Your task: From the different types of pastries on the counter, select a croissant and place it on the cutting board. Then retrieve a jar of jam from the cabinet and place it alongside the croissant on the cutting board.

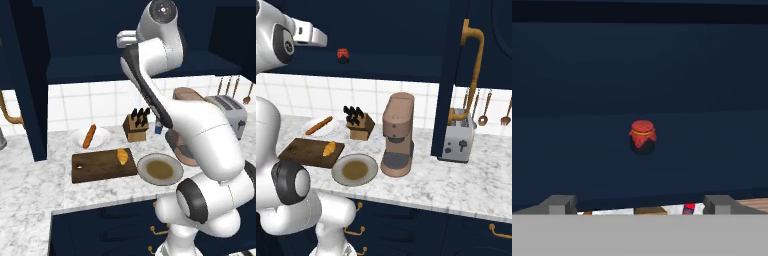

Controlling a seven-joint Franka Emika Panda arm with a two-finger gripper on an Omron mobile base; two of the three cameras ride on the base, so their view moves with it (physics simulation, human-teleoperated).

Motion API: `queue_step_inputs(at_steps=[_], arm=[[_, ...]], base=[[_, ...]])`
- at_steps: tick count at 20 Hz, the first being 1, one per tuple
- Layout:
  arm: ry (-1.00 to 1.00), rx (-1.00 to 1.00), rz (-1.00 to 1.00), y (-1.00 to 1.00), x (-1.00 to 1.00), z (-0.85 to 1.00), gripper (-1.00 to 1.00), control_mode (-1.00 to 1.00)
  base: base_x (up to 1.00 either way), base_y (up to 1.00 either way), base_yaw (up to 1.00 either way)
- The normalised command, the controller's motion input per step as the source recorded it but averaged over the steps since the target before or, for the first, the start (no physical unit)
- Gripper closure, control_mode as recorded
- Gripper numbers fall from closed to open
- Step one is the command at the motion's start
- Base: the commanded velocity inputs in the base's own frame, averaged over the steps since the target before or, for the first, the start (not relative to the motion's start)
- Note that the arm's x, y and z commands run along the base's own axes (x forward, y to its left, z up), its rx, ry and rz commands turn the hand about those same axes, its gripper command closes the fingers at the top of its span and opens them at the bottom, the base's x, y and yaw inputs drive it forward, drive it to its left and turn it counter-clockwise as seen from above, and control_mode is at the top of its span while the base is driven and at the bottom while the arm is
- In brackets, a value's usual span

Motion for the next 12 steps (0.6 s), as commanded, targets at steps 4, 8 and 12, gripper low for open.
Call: queue_step_inputs(at_steps=[4,8,12], arm=[[-0.23,-0.01,-0.1,0.0,0.51,-0.47,-1.0,-1.0],[-0.03,0.0,-0.03,0.0,0.62,-0.27,-1.0,-1.0],[0.04,0.0,0.0,-0.02,0.56,0.0,-1.0,-1.0]], base=[[0.0,0.0,0.0],[0.0,0.0,0.0],[0.0,0.0,0.0]])
